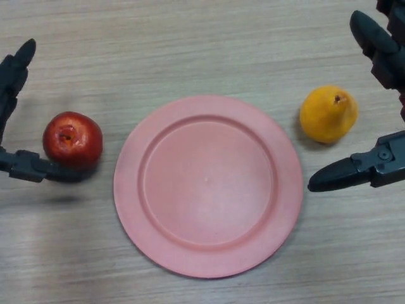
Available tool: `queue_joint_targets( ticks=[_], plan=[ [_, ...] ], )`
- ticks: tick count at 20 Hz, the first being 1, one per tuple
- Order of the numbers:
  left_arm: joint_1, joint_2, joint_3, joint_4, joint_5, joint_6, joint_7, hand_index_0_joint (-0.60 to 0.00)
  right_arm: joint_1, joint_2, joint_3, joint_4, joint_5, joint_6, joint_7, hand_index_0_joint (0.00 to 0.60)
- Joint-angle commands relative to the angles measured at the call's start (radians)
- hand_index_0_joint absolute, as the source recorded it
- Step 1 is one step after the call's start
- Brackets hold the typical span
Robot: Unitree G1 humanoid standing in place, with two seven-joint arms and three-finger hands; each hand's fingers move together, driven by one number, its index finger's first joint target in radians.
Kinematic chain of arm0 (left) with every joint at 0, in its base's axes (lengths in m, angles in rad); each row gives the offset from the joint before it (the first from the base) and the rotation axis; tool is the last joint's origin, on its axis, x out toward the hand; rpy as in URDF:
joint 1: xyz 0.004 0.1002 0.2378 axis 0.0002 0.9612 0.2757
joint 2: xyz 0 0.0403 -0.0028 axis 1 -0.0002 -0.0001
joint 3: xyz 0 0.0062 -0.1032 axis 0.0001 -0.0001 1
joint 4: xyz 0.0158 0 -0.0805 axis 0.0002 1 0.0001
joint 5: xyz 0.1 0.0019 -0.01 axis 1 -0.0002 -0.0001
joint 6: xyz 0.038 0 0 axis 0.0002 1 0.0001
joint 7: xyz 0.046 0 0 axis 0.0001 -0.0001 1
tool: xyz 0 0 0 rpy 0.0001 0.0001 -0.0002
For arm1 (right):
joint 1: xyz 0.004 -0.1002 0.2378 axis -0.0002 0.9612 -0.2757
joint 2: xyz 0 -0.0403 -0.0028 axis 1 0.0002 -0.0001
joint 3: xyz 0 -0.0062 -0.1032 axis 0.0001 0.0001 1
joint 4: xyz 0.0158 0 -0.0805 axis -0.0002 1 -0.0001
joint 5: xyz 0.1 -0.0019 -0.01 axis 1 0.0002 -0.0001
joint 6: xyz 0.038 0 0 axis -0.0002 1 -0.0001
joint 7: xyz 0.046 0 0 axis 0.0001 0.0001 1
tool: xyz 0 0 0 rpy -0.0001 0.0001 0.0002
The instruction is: Pick up the red apple and place it on the plate
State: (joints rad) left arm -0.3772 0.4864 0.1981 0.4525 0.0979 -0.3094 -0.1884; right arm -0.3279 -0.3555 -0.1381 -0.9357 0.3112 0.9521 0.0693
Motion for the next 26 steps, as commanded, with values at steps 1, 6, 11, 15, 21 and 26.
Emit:
queue_joint_targets(
  ticks=[1, 6, 11, 15, 21, 26],
  plan=[
    [-0.047, 0.056, 0.006, 0.02, 0.065, -0.19, 0.074, -0.544, -0.031, -0.035, -0.102, -0.058, 0.019, -0.083, -0.039, 0.0],
    [-0.057, 0.055, -0.003, 0.052, 0.144, -0.21, 0.081, -0.6, -0.034, -0.062, -0.137, -0.071, 0.062, -0.058, -0.068, 0.0],
    [0.004, 0.013, 0.009, -0.344, 0.062, -0.053, 0.017, -0.6, -0.054, -0.101, -0.147, -0.086, 0.075, -0.03, -0.081, 0.0],
    [0.1, -0.099, -0.058, -0.779, -0.097, 0.33, -0.125, -0.6, -0.045, -0.104, -0.164, -0.091, 0.082, -0.034, -0.069, 0.0],
    [0.147, -0.191, -0.176, -0.855, 0.029, 0.528, -0.138, -0.6, -0.053, -0.137, -0.211, -0.087, 0.141, 0.009, -0.082, 0.0],
    [0.142, -0.228, -0.177, -0.876, -0.036, 0.558, -0.129, -0.35, -0.049, -0.15, -0.193, -0.073, 0.119, -0.009, -0.084, 0.0]
  ],
)
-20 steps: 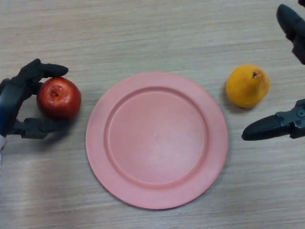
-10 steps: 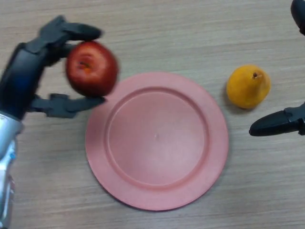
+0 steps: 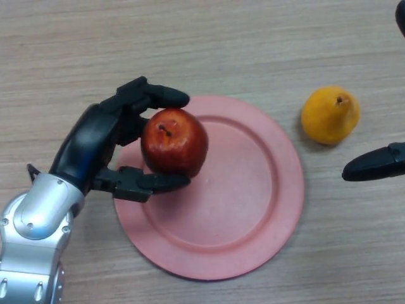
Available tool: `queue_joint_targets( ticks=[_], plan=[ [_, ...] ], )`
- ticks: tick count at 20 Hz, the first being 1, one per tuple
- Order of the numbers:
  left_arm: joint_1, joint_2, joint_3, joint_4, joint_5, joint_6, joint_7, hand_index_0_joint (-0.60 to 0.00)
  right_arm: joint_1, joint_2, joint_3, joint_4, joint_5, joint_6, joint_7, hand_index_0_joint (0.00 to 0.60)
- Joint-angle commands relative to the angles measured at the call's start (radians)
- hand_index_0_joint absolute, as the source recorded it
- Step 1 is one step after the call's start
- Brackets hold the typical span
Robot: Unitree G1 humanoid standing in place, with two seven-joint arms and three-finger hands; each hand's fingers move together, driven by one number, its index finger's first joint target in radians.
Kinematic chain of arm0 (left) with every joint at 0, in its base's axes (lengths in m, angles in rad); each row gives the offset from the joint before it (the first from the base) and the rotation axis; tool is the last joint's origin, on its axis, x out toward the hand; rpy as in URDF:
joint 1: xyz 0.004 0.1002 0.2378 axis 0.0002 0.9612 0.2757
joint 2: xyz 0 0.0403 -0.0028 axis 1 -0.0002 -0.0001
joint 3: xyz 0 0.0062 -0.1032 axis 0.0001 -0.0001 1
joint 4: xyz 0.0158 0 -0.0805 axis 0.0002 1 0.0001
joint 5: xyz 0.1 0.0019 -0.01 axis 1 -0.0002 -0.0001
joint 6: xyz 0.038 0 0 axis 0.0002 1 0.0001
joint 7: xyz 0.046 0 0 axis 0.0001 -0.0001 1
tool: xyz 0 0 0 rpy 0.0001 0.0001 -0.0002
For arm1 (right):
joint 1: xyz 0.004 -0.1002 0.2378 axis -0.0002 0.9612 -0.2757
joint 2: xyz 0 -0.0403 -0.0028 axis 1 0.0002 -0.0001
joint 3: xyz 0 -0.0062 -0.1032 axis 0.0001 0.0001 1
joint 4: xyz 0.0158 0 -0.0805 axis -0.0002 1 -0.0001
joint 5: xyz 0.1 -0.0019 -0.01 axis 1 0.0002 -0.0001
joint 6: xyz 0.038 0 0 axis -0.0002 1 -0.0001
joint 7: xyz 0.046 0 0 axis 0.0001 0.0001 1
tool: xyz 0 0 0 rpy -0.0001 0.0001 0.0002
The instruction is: Pick up the red apple and place it on the plate
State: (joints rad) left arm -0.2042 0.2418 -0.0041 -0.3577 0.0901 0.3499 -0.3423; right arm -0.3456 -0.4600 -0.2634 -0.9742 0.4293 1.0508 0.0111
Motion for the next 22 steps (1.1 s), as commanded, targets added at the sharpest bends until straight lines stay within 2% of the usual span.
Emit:
queue_joint_targets(
  ticks=[1, 3, 6, 8, 9, 10, 11, 12, 13, 14, 15, 16, 17, 18, 19, 22],
  plan=[
    [-0.028, 0.015, 0.016, -0.068, -0.021, -0.09, 0.027, -0.2, -0.036, -0.047, -0.063, -0.032, -0.006, -0.107, -0.02, 0.0],
    [-0.028, 0.007, -0.007, -0.066, 0.005, -0.075, 0.043, 0.0, -0.041, -0.043, -0.05, -0.023, -0.03, -0.109, -0.007, 0.0],
    [-0.017, 0.002, -0.029, -0.108, 0.051, -0.039, 0.037, 0.0, -0.029, -0.031, -0.042, -0.023, -0.049, -0.108, 0.008, 0.0],
    [-0.024, -0.015, -0.002, -0.156, 0.019, -0.011, 0.054, 0.0, -0.032, -0.034, -0.031, -0.014, -0.076, -0.125, 0.028, 0.0],
    [-0.037, 0.01, 0.023, -0.201, 0.0, 0.042, 0.036, 0.0, -0.032, -0.033, -0.025, -0.001, -0.102, -0.152, 0.048, 0.0],
    [-0.044, 0.018, 0.036, -0.213, -0.007, 0.055, 0.03, 0.0, -0.029, -0.03, -0.025, 0.004, -0.11, -0.161, 0.054, 0.0],
    [-0.07, 0.019, 0.099, -0.237, -0.083, 0.066, 0.044, 0.0, -0.025, -0.018, -0.016, 0.006, -0.131, -0.162, 0.049, 0.0],
    [-0.076, 0.021, 0.124, -0.24, -0.115, 0.05, 0.053, 0.0, -0.02, -0.012, -0.014, 0.004, -0.137, -0.163, 0.048, 0.0],
    [-0.082, 0.055, 0.172, -0.242, -0.18, 0.028, 0.073, 0.0, -0.016, -0.007, -0.021, -0.005, -0.144, -0.161, 0.06, 0.0],
    [-0.082, 0.068, 0.195, -0.244, -0.21, 0.024, 0.077, 0.0, -0.017, -0.007, -0.026, -0.005, -0.145, -0.161, 0.065, 0.0],
    [-0.092, 0.092, 0.259, -0.268, -0.332, 0.08, 0.101, 0.0, -0.018, -0.006, -0.035, 0.005, -0.149, -0.175, 0.072, 0.0],
    [-0.098, 0.099, 0.292, -0.289, -0.398, 0.121, 0.114, 0.0, -0.014, -0.007, -0.038, 0.011, -0.152, -0.185, 0.075, 0.0],
    [-0.098, 0.132, 0.332, -0.311, -0.503, 0.147, 0.161, 0.0, -0.005, 0.002, -0.036, 0.025, -0.158, -0.209, 0.071, 0.0],
    [-0.096, 0.148, 0.338, -0.317, -0.528, 0.143, 0.176, 0.0, -0.001, 0.005, -0.033, 0.03, -0.162, -0.217, 0.068, 0.0],
    [-0.081, 0.181, 0.352, -0.331, -0.57, 0.137, 0.197, 0.0, 0.001, 0.007, -0.024, 0.032, -0.168, -0.217, 0.062, 0.0],
    [-0.049, 0.209, 0.396, -0.343, -0.632, 0.111, 0.209, 0.0, 0.007, 0.017, -0.025, 0.012, -0.163, -0.205, 0.058, 0.0]
  ],
)
